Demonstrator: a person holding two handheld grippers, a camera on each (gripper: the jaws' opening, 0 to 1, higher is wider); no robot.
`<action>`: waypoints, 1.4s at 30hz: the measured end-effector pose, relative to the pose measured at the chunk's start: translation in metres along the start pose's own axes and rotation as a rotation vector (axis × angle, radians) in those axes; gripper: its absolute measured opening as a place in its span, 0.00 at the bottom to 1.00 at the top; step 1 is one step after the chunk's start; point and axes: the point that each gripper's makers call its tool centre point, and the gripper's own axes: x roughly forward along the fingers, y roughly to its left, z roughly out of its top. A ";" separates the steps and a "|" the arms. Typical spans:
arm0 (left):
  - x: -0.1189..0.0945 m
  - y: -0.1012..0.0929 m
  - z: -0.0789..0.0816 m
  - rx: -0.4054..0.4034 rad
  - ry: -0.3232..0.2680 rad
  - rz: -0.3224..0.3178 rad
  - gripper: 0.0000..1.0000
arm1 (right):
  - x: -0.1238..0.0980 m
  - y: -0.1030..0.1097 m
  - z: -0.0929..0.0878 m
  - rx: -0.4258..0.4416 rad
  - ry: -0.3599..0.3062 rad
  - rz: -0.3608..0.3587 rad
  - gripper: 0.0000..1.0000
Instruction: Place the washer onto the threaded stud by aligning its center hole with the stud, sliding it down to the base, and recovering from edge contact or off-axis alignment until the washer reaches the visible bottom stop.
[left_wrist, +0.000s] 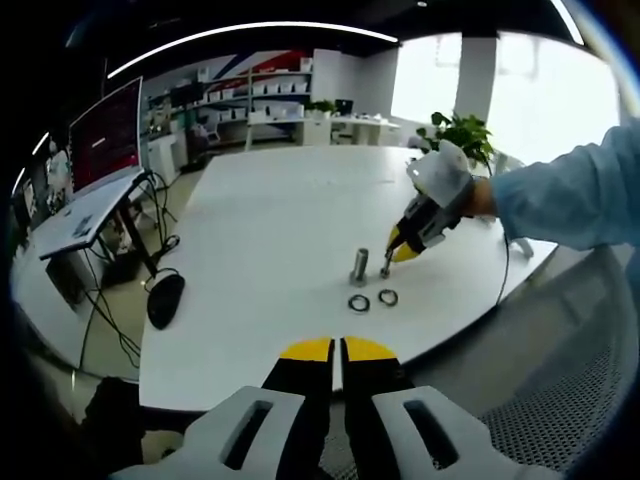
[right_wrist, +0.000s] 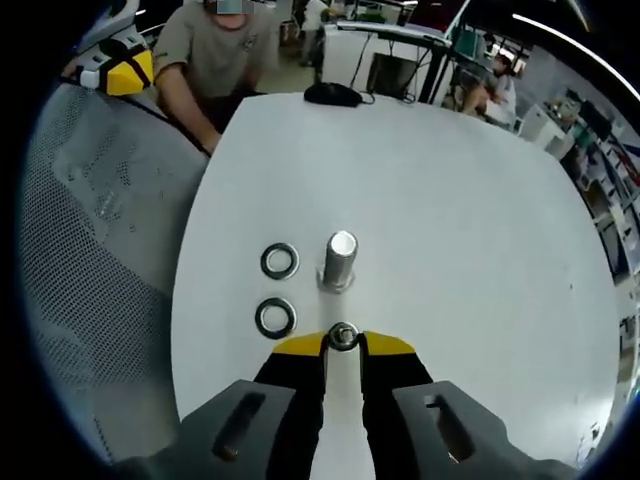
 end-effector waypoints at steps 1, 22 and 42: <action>0.000 0.000 0.000 0.000 0.000 0.000 0.00 | 0.001 0.000 -0.001 0.001 0.003 0.002 0.14; 0.000 0.001 -0.001 -0.003 0.004 0.002 0.00 | 0.020 0.003 -0.013 0.000 0.056 0.030 0.14; 0.000 0.001 0.000 -0.002 -0.002 0.003 0.00 | -0.009 -0.017 -0.041 0.122 0.051 -0.037 0.21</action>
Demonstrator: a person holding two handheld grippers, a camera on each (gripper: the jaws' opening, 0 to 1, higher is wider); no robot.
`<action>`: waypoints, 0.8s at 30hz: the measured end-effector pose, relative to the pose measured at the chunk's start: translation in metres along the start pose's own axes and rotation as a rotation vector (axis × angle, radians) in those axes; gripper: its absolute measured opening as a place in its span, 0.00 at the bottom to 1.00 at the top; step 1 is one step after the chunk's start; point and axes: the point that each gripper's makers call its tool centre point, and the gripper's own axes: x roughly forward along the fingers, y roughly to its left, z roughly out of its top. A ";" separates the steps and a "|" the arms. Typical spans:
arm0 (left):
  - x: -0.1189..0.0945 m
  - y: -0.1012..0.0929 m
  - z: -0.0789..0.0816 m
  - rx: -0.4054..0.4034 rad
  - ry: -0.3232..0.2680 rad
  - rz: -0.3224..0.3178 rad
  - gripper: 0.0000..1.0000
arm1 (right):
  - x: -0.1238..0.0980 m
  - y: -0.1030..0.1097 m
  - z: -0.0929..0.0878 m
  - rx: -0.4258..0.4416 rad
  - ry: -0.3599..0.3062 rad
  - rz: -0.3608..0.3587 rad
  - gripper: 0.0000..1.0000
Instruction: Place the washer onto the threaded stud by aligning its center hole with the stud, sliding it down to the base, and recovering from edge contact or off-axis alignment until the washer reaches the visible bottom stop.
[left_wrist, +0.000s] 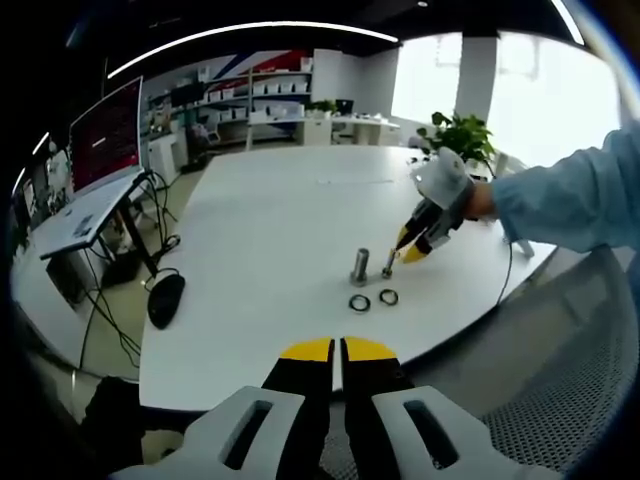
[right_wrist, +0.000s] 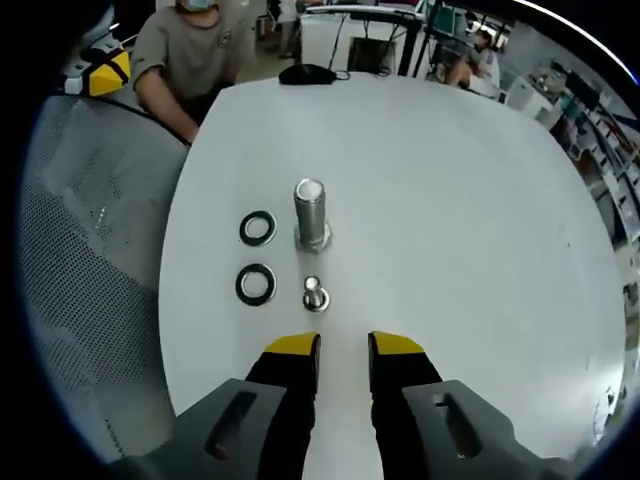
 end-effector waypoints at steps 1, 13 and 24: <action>0.000 0.000 0.000 -0.002 -0.002 0.001 0.00 | -0.002 -0.003 -0.003 0.011 0.000 -0.006 0.21; 0.000 0.001 -0.002 -0.004 0.009 0.006 0.00 | 0.001 -0.018 -0.020 0.137 -0.006 -0.021 0.21; 0.001 0.001 -0.004 -0.005 0.022 0.010 0.00 | 0.014 -0.024 -0.025 0.153 0.018 -0.022 0.21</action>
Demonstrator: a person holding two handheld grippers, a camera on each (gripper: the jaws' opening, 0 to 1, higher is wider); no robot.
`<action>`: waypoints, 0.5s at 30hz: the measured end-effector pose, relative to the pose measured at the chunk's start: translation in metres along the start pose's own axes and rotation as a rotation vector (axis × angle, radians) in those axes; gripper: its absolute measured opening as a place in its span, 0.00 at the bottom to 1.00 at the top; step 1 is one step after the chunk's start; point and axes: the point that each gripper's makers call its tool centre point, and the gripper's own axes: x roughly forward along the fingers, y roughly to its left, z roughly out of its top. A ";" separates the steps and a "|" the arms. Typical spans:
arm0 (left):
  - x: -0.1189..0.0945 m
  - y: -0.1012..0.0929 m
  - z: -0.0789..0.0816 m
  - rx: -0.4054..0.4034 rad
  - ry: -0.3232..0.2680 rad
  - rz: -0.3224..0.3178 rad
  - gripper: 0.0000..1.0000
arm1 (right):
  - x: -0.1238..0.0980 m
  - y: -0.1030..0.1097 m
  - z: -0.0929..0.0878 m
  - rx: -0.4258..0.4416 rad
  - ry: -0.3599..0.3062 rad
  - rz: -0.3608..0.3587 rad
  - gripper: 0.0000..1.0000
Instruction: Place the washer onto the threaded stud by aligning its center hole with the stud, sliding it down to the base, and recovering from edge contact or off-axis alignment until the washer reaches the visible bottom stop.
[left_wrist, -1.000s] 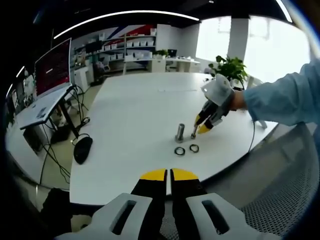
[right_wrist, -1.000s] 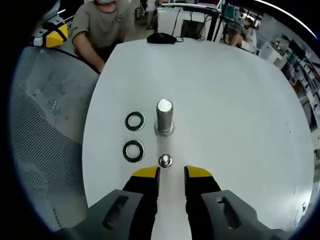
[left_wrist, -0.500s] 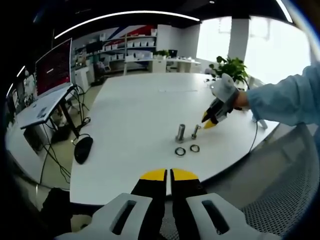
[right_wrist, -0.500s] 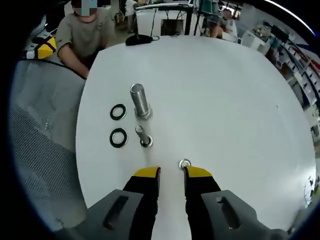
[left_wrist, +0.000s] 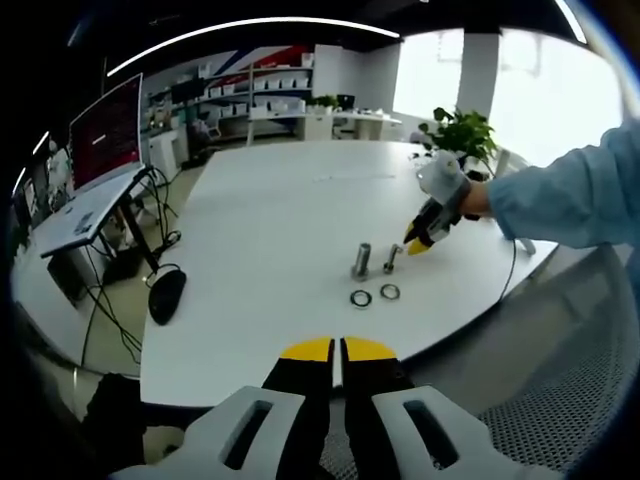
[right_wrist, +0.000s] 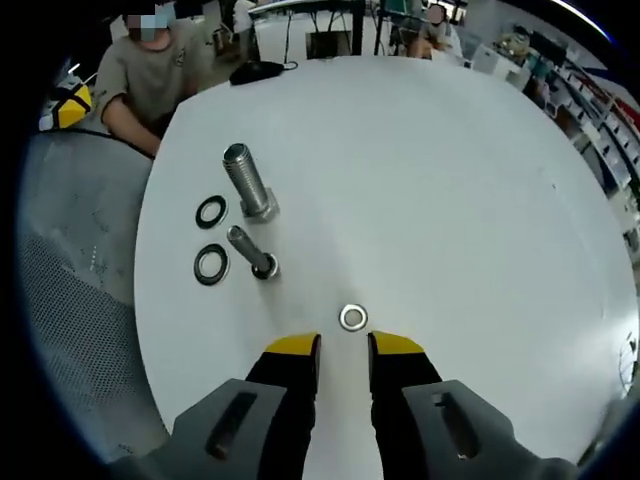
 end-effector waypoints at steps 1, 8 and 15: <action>0.000 0.000 0.000 -0.002 -0.001 0.002 0.00 | 0.001 0.000 0.001 0.000 -0.004 0.004 0.21; 0.000 0.000 -0.001 0.002 0.005 0.002 0.00 | 0.010 -0.004 -0.001 0.008 0.009 0.014 0.21; 0.000 0.000 -0.001 0.002 0.007 -0.001 0.00 | 0.009 -0.006 0.002 0.015 -0.024 0.024 0.19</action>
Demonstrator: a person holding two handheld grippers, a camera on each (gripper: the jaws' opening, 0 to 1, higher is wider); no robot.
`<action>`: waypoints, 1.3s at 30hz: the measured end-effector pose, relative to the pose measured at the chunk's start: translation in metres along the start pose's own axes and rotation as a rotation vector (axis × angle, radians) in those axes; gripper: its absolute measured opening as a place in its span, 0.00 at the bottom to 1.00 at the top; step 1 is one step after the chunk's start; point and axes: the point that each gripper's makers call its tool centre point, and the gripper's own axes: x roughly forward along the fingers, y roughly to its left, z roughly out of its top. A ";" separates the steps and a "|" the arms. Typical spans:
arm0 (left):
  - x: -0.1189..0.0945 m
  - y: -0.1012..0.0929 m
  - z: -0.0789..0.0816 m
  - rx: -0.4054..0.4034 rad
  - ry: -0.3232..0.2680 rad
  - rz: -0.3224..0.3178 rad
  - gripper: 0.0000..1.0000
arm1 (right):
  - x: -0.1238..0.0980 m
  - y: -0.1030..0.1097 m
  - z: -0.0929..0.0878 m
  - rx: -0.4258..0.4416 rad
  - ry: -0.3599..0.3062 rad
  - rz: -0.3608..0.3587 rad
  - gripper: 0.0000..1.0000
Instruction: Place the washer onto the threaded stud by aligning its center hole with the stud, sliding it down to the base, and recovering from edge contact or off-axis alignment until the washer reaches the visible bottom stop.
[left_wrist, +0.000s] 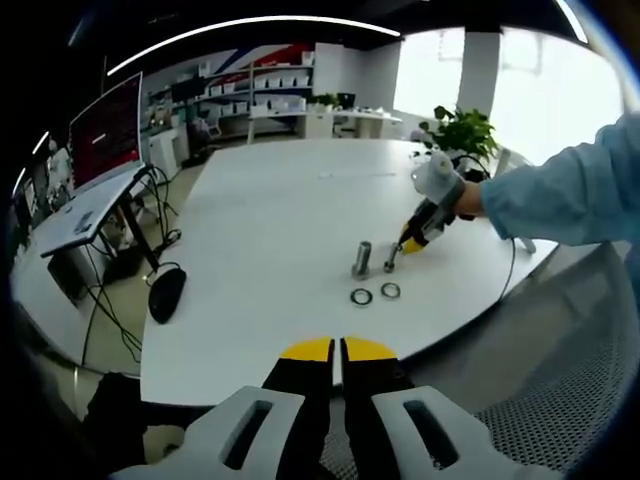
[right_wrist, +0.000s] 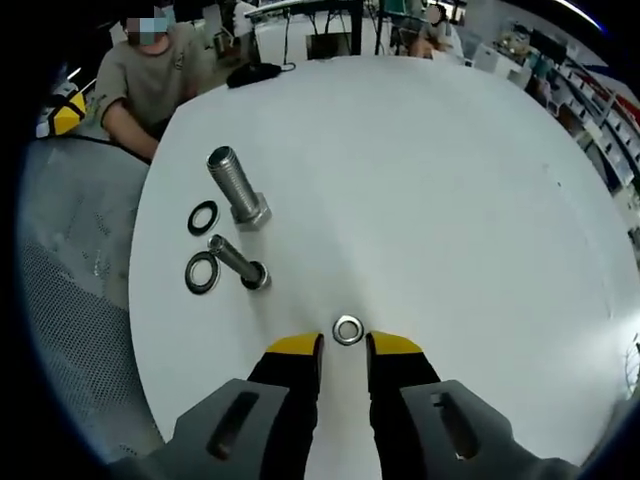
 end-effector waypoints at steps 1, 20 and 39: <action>0.000 0.000 0.000 0.000 0.000 0.001 0.00 | 0.000 0.000 0.000 0.006 -0.002 -0.001 0.18; 0.000 0.000 0.000 0.002 0.000 -0.001 0.00 | 0.003 0.001 0.004 0.004 -0.009 -0.023 0.15; 0.000 0.001 0.001 -0.003 -0.011 0.003 0.00 | -0.017 0.017 0.012 -0.006 -0.072 -0.003 0.14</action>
